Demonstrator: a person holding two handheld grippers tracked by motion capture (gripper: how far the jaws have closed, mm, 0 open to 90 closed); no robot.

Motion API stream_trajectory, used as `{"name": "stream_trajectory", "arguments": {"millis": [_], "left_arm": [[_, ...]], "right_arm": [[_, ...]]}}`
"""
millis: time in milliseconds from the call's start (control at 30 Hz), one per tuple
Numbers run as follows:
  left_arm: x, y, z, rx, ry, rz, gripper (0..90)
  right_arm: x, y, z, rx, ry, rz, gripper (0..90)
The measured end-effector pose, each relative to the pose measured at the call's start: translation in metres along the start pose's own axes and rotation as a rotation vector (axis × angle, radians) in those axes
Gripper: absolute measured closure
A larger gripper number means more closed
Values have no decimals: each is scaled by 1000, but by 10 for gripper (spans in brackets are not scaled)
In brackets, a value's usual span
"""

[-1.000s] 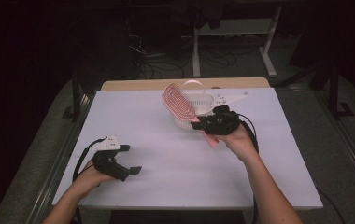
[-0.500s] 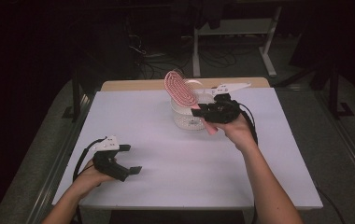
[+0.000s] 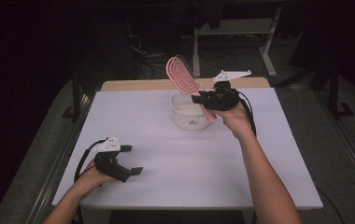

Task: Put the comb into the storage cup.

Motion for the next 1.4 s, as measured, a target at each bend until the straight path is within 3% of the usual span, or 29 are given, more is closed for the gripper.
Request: {"name": "stream_trajectory", "arguments": {"millis": [367, 633, 967, 1400], "left_arm": [[0, 0, 0, 0, 6, 5, 0], [-1, 0, 0, -1, 8, 2, 0], [-1, 1, -3, 2, 15, 5, 0], [-1, 2, -3, 4, 16, 5, 0]], "right_arm": [[17, -13, 19, -20, 13, 78, 688], [17, -28, 28, -28, 33, 106, 688], [0, -50, 39, -30, 49, 62, 688], [-16, -67, 42, -8, 62, 18, 687]]}}
Point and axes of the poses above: each handheld gripper's, and its own axes: y roughly backward along the jaws, x roughly out of its top, z roughly to its right, the point moved 6 cm from there along -y, roughly forward along the jaws, and after that the axes turned 13 degrees about z, right-handed, at the moved point
